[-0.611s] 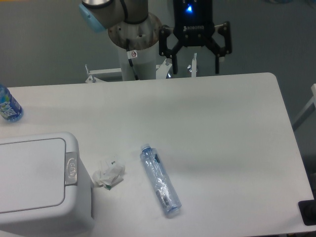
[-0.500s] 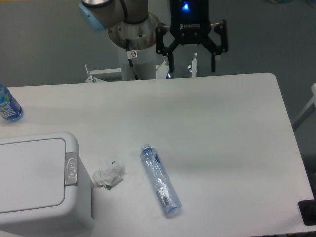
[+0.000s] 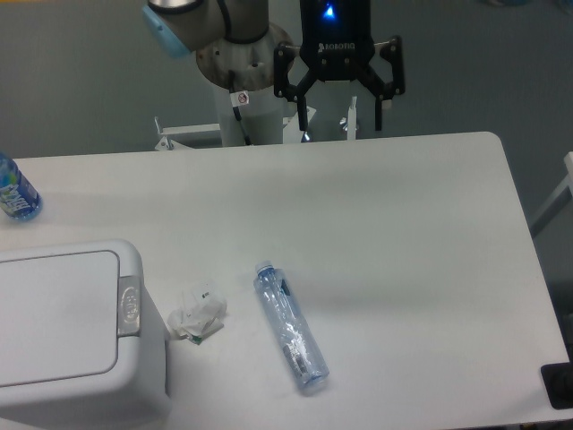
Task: Open the trash can
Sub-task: 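Move the open gripper down toward the white trash bin lid, then lower the gripper onto the lid's front latch button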
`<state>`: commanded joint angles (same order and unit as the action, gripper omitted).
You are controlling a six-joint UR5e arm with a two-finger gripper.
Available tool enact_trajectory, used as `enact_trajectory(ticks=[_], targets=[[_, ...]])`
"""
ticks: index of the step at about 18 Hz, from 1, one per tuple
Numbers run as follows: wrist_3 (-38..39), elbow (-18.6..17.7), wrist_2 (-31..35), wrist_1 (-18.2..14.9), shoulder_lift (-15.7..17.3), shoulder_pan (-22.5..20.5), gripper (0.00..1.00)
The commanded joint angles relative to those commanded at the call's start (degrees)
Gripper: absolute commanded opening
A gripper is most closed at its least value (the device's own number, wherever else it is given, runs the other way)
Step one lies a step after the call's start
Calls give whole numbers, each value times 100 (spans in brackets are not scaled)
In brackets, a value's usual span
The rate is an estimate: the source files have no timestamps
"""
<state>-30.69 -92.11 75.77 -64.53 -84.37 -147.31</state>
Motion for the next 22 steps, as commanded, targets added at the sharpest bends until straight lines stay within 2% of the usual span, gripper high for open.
enact_trajectory(ticks=[5,8,10,14,17,22], targets=[[1239,-18,-195,449,-316,201,100],[1469,87,-195,800,-649,570,100],[1548,297,-195,1029,-948,720,100],[2487,703,-195,1178,-1423,1019,100],[2568,712,-238,1460,-1626,1300,100],[2718,703,-274,1478,-1732,1547,100]])
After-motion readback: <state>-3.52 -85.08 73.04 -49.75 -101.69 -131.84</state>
